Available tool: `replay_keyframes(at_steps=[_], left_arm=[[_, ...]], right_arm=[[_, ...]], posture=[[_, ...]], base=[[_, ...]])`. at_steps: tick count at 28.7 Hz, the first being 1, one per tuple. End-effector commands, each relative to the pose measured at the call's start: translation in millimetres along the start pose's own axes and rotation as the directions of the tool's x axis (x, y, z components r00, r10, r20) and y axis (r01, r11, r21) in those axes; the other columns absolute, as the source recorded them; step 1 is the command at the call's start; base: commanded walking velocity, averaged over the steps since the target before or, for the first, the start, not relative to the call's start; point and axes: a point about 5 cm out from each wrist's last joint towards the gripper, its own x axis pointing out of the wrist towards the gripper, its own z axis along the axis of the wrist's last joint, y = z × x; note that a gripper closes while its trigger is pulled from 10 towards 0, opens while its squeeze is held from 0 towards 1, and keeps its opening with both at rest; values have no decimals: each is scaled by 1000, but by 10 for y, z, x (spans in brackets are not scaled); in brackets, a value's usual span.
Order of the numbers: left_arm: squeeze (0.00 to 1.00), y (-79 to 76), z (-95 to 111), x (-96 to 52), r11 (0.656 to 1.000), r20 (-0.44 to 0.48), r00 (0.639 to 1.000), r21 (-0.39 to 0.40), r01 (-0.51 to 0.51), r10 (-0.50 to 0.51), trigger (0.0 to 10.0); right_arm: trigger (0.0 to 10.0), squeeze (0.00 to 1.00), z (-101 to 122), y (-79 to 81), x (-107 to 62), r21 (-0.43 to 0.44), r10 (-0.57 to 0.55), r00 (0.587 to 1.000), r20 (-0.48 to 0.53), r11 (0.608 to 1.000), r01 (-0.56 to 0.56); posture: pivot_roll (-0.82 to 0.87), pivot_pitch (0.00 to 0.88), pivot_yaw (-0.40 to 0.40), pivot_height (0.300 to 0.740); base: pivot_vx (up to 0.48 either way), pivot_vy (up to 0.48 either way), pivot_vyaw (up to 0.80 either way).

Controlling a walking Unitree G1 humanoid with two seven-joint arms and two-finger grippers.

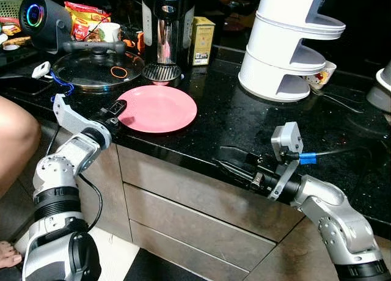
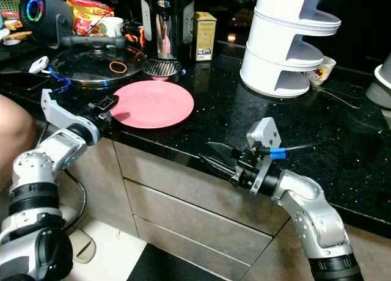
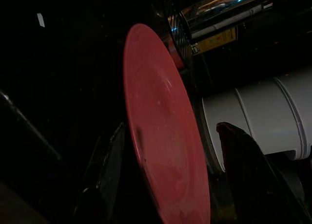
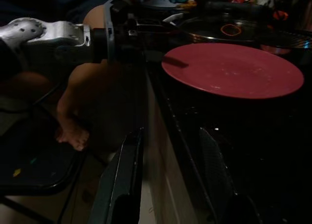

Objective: Kitchen organization

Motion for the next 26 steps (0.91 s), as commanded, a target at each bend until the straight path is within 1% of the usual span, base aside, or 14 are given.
replay_keyframes(at_steps=[1,5,13,22,23,24,26], left_arm=[[0,88,-151,13,998,-66,997,-35,-48,46,10000],[0,92,-197,0,998,-90,995,-44,-47,42,10000],[0,50,-235,9,998,-128,992,-53,-21,14,10000],[0,73,-292,-1,998,-186,982,-58,-32,20,10000],[0,74,-295,-3,998,-191,981,-58,-31,19,7020],[0,80,-305,-3,998,-202,979,-58,-32,19,0],[0,83,-310,-3,998,-205,979,-58,-33,20,0]], right_arm=[[10000,0,-19,31,-16,-15,14,999,-45,1000,-15],[10000,0,-28,37,-21,-13,16,998,-59,1000,-17],[10000,0,-19,28,-15,-12,11,998,-59,1000,-11],[10000,0,-12,29,-25,-17,6,997,-71,1000,-8],[10000,0,-11,29,-26,-17,6,997,-71,1000,-7],[10000,0,-4,28,-28,-19,4,997,-71,1000,-6],[10000,0,-2,27,-28,-19,4,997,-71,1000,-5]], posture=[[-84,0,-85,740],[-84,0,-88,740],[-82,0,-86,740],[-85,0,-83,740],[-85,0,-83,740],[-86,0,-82,740],[-86,0,-82,740]], base=[[0,0,0],[0,0,0],[0,0,0],[0,0,0],[0,0,0],[0,0,0],[0,0,0]])
